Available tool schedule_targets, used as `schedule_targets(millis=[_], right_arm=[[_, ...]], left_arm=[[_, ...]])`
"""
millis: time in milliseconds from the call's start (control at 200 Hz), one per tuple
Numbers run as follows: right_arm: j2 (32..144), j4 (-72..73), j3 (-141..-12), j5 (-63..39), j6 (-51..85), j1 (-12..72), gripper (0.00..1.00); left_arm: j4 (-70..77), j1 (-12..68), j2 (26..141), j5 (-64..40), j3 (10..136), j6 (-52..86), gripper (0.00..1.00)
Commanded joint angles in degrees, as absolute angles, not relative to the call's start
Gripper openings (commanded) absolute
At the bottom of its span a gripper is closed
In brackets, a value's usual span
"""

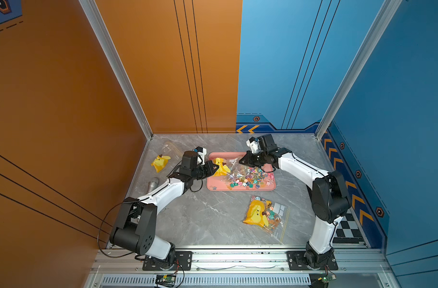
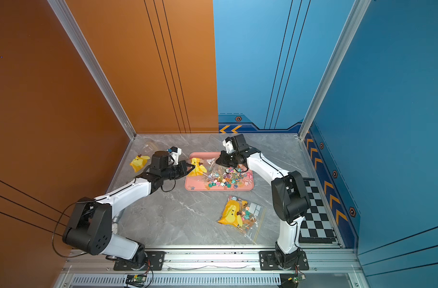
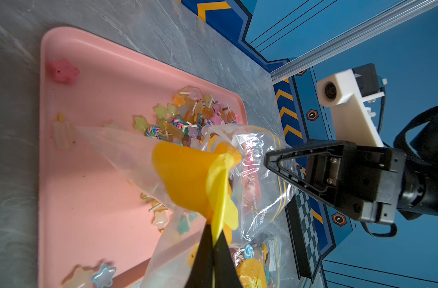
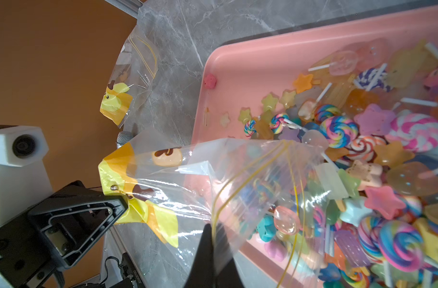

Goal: Pour candies out of the ziploc bag
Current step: 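Pour the candies out of the ziploc bag onto the tray.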

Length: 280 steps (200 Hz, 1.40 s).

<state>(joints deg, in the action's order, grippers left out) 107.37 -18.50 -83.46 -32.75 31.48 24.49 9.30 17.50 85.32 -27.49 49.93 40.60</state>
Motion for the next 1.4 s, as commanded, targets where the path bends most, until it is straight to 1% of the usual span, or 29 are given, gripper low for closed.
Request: schedule_targets(millis=[0, 1396], right_arm=[[105.0, -19.9, -82.5, -32.5, 31.1, 25.0, 0.00], [104.9, -19.9, -82.7, -32.0, 31.1, 25.4, 0.00]], left_arm=[[9.2, 18.1, 84.9, -26.9, 51.2, 40.0, 0.00], [3.8, 18.2, 81.7, -23.5, 53.6, 36.6, 0.00]])
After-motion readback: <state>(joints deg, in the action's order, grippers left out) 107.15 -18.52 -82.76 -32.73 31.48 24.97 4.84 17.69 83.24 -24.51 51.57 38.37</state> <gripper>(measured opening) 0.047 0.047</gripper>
